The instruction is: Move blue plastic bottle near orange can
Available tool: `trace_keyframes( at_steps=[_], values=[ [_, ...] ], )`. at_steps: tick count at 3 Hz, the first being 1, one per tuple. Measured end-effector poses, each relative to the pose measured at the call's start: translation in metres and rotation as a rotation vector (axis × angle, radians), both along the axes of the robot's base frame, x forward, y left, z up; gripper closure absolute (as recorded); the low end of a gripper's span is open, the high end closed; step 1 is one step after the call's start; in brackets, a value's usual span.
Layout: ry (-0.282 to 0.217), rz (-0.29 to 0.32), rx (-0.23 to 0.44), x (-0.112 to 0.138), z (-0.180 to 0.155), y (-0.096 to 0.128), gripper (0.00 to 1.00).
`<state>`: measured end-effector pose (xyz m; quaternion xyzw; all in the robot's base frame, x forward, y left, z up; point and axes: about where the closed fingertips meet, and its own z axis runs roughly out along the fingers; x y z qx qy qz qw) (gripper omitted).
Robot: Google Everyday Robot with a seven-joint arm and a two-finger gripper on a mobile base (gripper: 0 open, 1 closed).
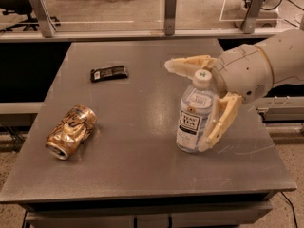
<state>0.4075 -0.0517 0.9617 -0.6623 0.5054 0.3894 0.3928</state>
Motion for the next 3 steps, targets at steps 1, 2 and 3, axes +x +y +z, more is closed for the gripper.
trace_keyframes(
  at_steps=[1, 2, 3],
  values=[
    [-0.014, -0.001, 0.003, 0.0, 0.005, -0.003, 0.0],
    [-0.013, 0.061, 0.051, 0.006, 0.001, -0.018, 0.0],
    [-0.013, 0.061, 0.051, 0.006, 0.001, -0.018, 0.0]
  ],
)
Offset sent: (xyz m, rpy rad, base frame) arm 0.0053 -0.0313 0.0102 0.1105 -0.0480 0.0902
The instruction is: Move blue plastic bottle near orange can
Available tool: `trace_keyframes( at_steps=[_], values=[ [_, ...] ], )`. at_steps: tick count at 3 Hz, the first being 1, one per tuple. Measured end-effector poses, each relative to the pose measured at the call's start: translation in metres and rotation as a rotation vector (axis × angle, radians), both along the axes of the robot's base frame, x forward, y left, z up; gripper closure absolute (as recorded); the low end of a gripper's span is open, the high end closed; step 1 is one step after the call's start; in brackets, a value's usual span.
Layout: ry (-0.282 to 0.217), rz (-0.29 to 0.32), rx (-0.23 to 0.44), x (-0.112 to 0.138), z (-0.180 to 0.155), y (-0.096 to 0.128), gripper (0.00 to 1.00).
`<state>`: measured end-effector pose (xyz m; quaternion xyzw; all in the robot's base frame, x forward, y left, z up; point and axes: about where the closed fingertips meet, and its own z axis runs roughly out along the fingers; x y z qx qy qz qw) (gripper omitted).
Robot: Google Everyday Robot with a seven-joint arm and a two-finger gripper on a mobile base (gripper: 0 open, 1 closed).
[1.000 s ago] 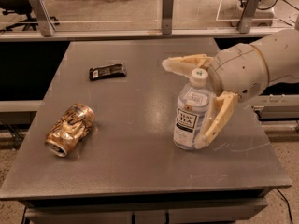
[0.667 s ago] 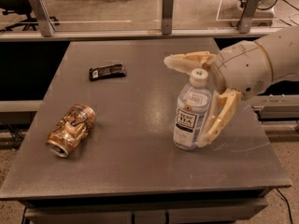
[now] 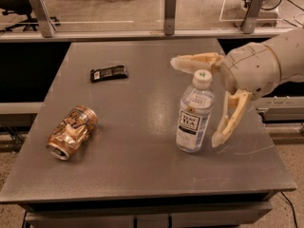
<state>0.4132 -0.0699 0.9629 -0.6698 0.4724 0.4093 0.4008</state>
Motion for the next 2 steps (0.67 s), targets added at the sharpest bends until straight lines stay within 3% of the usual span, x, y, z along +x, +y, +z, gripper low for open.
trace_keyframes(
  at_steps=[2],
  values=[
    [-0.006, -0.003, 0.0, 0.0014, 0.0017, 0.0047, 0.41]
  ],
)
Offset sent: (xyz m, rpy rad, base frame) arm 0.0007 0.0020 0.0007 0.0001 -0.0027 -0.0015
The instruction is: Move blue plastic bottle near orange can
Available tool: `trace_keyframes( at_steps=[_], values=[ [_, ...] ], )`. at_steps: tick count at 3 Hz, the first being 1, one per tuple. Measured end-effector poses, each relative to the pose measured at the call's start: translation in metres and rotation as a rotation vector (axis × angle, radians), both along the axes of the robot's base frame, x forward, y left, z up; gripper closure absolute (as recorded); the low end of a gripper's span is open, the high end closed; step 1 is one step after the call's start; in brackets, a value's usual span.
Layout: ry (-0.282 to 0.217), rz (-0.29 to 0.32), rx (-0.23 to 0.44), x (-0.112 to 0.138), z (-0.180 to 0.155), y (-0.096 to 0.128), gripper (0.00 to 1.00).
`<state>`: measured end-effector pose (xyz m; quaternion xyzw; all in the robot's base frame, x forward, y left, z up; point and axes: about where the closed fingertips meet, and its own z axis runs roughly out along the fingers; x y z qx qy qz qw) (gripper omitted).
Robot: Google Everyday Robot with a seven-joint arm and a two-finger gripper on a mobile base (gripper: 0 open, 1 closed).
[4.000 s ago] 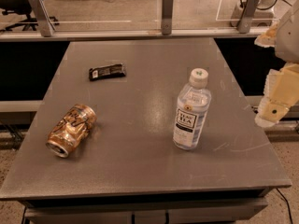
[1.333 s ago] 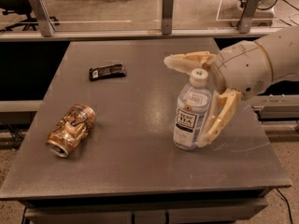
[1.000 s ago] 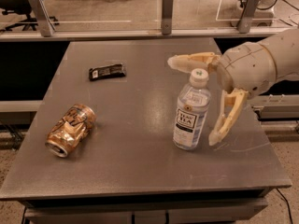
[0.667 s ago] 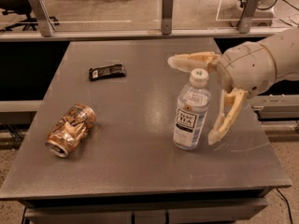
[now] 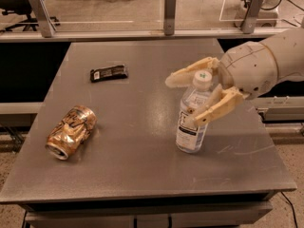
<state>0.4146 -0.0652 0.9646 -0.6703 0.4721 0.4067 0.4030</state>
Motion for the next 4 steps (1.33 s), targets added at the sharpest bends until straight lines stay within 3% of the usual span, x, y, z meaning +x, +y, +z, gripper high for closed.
trace_keyframes(
  at_steps=[2, 3, 4],
  values=[
    [-0.006, -0.002, 0.0, 0.001, 0.002, 0.005, 0.88],
    [-0.004, -0.022, -0.018, 0.002, 0.005, 0.006, 1.0],
    [-0.032, -0.034, -0.007, 0.009, 0.029, 0.012, 1.0]
  ],
)
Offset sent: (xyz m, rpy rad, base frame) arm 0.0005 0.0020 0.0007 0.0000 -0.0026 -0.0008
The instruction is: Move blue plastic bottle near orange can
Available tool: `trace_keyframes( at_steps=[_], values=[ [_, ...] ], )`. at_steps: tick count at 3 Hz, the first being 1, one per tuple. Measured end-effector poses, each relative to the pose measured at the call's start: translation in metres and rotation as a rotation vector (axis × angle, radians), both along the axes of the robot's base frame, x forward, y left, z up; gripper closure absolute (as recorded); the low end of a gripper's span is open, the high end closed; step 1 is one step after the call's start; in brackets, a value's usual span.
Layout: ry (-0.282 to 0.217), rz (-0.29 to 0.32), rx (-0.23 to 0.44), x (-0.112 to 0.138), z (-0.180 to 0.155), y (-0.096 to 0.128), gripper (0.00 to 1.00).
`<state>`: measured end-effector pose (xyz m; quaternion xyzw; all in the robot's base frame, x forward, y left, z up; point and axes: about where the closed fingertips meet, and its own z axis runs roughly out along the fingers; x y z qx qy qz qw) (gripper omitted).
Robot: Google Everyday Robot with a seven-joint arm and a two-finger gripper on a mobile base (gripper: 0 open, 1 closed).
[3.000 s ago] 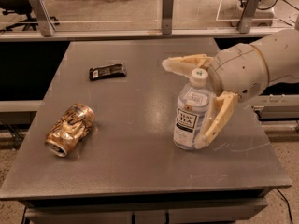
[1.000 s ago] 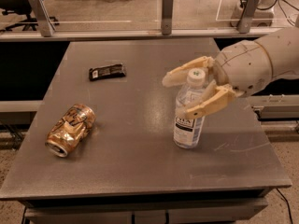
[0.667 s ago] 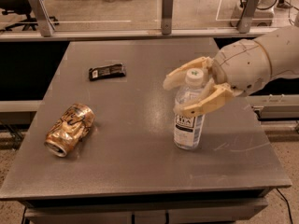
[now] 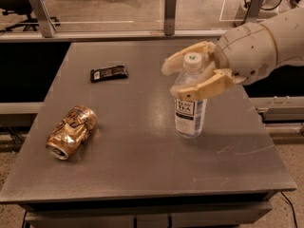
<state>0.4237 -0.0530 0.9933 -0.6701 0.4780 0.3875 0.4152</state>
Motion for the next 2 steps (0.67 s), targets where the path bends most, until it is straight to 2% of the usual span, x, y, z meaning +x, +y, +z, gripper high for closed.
trace_keyframes(
  at_steps=[1, 2],
  values=[
    [-0.062, 0.006, 0.071, 0.015, 0.038, 0.008, 1.0],
    [-0.076, 0.048, 0.178, 0.041, 0.058, 0.038, 1.0]
  ],
)
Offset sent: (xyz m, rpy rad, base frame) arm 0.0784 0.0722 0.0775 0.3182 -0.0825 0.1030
